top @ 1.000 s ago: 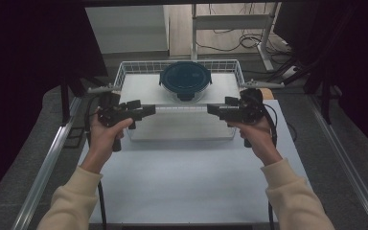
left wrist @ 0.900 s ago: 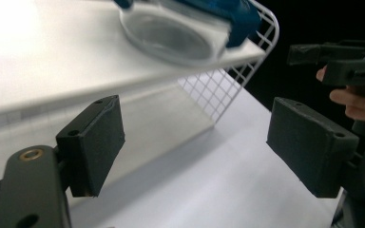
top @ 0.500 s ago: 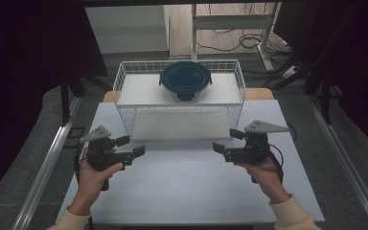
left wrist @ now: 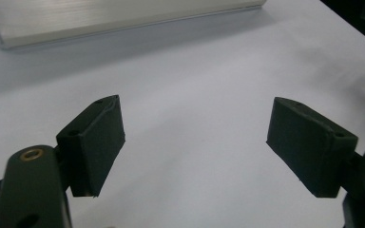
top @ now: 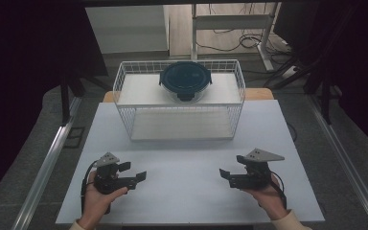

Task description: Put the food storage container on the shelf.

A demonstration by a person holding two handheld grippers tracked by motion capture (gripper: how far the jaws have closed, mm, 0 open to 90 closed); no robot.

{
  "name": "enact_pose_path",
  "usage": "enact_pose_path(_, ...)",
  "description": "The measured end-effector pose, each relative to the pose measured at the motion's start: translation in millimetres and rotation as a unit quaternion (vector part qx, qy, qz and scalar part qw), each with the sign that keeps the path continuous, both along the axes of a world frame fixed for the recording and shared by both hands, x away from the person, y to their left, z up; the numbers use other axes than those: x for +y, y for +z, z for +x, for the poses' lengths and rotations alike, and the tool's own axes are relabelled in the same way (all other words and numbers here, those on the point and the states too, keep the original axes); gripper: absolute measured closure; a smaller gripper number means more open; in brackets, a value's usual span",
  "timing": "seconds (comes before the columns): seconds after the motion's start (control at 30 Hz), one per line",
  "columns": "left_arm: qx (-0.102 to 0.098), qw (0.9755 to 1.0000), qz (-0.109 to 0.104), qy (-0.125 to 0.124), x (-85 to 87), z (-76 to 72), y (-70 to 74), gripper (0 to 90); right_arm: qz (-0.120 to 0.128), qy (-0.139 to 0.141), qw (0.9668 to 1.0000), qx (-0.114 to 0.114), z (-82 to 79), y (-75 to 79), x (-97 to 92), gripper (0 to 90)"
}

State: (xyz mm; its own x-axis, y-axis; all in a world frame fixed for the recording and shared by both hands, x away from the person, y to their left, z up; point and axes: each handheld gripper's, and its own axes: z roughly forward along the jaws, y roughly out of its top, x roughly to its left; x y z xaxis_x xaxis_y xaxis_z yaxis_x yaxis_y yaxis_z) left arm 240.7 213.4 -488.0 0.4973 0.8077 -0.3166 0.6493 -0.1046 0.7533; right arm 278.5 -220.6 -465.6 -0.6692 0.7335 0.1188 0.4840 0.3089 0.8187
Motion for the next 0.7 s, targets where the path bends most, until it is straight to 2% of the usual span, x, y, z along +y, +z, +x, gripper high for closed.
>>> enact_pose_path(0.13, 0.0, 1.0, -0.002, 0.004, 1.7, 1.1, -0.8, 19.3, -0.005, -0.006, 1.0, -0.001, -3.0, -4.9, -7.0, 15.9)
enact_pose_path(0.33, 0.006, 1.0, 0.003, 0.0, 1.6, 4.5, -5.5, 19.3, -0.002, -0.015, 0.9998, -0.016, -1.8, -3.7, -11.2, 15.8)
enact_pose_path(0.47, 0.008, 0.9999, 0.006, 0.003, 4.0, 5.4, -7.6, 19.3, -0.001, -0.016, 0.9997, -0.015, -0.5, -3.2, -14.3, 15.7)
enact_pose_path(0.57, 0.017, 0.9998, 0.01, 0.003, 4.7, 7.9, -14.1, 19.3, 0.005, -0.028, 0.9995, -0.017, 2.2, -2.0, -21.3, 15.2)
enact_pose_path(0.7, 0.02, 0.9997, 0.017, 0.0, 3.8, 8.4, -17.6, 19.3, 0.003, -0.041, 0.9991, -0.012, 6.8, -5.7, -29.7, 14.6)
